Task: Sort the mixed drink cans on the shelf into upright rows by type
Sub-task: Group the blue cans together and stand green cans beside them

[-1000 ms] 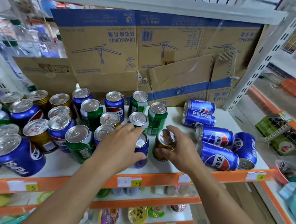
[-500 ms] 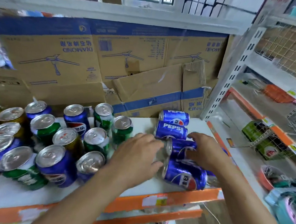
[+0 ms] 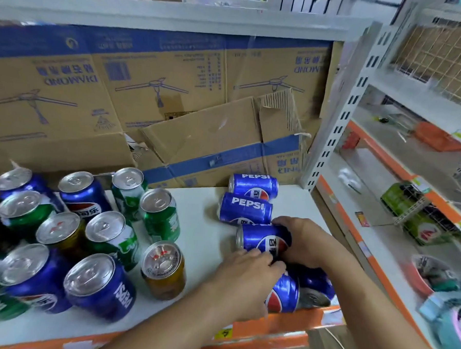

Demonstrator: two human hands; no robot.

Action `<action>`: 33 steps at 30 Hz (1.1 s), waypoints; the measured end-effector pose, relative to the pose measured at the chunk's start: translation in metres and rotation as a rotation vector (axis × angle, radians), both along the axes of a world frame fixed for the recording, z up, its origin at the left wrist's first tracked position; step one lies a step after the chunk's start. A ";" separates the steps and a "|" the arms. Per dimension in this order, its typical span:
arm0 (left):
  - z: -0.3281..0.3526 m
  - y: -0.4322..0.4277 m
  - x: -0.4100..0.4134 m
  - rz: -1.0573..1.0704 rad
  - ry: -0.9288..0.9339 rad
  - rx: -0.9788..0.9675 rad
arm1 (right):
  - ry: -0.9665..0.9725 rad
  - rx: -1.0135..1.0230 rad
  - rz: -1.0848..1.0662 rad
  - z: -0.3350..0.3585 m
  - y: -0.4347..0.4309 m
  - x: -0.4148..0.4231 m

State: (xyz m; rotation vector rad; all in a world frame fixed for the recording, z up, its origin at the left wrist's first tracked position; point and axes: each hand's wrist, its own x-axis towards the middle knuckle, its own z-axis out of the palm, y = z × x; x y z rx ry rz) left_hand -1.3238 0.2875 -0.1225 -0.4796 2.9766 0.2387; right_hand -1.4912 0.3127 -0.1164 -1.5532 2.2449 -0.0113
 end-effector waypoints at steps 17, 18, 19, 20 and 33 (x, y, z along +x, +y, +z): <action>0.040 -0.043 0.056 0.397 0.301 0.313 | -0.404 -0.563 -0.159 0.008 -0.006 0.017; 0.044 -0.047 0.057 0.411 0.287 0.276 | -0.380 -0.565 -0.142 0.010 -0.006 0.021; 0.048 -0.051 0.058 0.433 0.269 0.238 | -0.365 -0.559 -0.127 0.012 -0.004 0.025; 0.051 -0.057 0.059 0.462 0.249 0.209 | -0.361 -0.548 -0.109 0.013 -0.003 0.029; 0.049 -0.093 0.051 0.536 -0.005 0.092 | -0.279 -0.431 0.177 0.016 0.027 0.081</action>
